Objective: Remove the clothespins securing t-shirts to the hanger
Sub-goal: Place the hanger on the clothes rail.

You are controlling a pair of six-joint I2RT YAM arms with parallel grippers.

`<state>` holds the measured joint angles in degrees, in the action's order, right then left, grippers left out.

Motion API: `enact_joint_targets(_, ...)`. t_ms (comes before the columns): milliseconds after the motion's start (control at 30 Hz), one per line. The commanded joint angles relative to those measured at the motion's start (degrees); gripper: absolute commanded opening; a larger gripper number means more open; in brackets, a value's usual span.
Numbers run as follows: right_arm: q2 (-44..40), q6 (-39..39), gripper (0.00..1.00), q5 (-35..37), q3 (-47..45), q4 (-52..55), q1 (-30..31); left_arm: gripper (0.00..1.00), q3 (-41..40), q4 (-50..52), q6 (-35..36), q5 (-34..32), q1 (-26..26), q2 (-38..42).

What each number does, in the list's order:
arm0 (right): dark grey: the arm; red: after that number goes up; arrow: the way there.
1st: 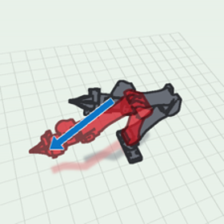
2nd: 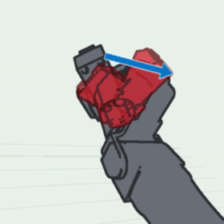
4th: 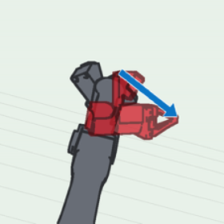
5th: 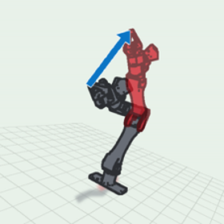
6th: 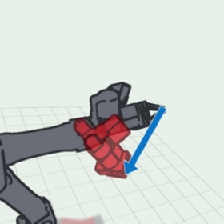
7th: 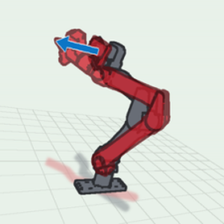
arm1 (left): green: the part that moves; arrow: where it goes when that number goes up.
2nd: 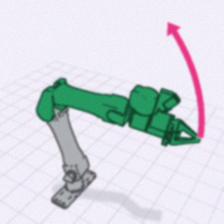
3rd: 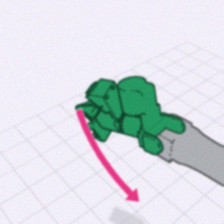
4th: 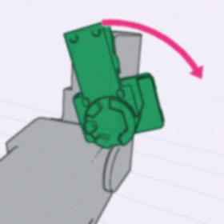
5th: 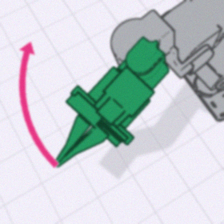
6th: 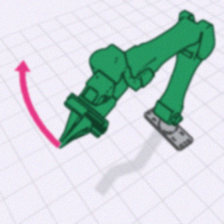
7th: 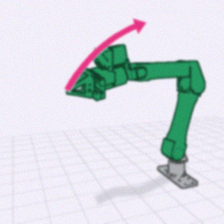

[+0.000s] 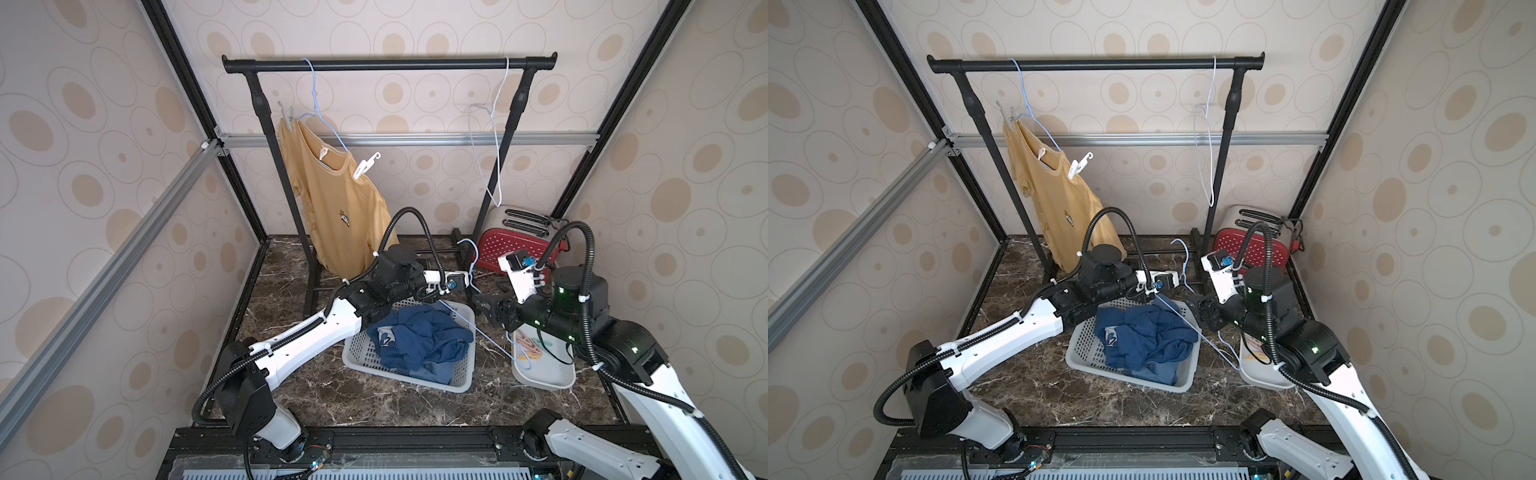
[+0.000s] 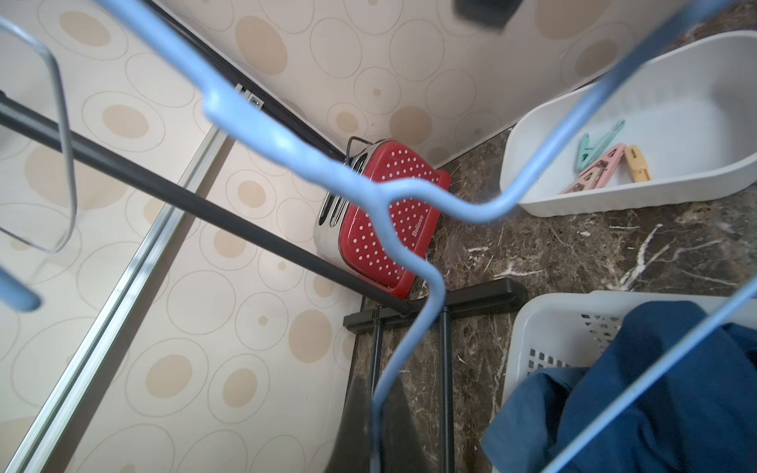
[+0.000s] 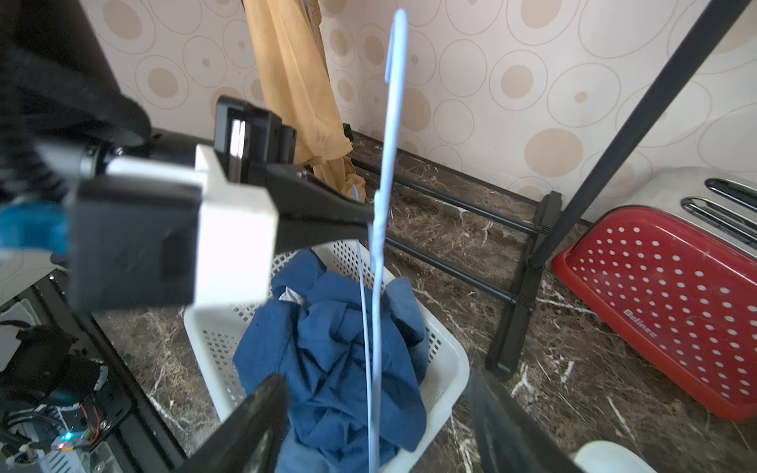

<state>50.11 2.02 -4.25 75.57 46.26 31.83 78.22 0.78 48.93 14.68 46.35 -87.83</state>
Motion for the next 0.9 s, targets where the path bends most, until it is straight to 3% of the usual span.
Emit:
enact_joint_targets(0, -2.36, 0.23, 0.74, 0.29, 3.26, 12.24, 0.24, 0.0, 1.69, -1.47, 0.6, 0.52, -0.98, 1.88)
enact_joint_targets(200, -2.32, 2.72, 0.71, 0.12, 6.43, 24.69, 0.27, 0.01, 1.49, -2.17, 0.28, 1.42, -2.21, 1.45)
enact_joint_targets(467, -3.08, 3.55, 0.62, 3.25, 4.05, 29.06, 0.25, 0.0, 1.4, -2.27, -0.31, 1.59, -2.67, 1.68)
enact_joint_targets(600, -4.01, 3.13, 0.48, 3.62, 2.42, 28.1, 0.26, 0.0, 1.08, -2.52, -0.71, 1.82, -2.72, 1.79)
enact_joint_targets(733, -3.05, 2.84, 0.44, 3.15, 2.0, 28.53, 0.27, 0.0, 1.04, -2.89, -1.07, 1.85, -2.8, 1.79)
enact_joint_targets(867, -2.66, 2.46, 0.23, 3.75, 2.28, 28.32, 0.26, 0.0, 0.94, -2.97, -1.21, 1.62, -2.91, 1.88)
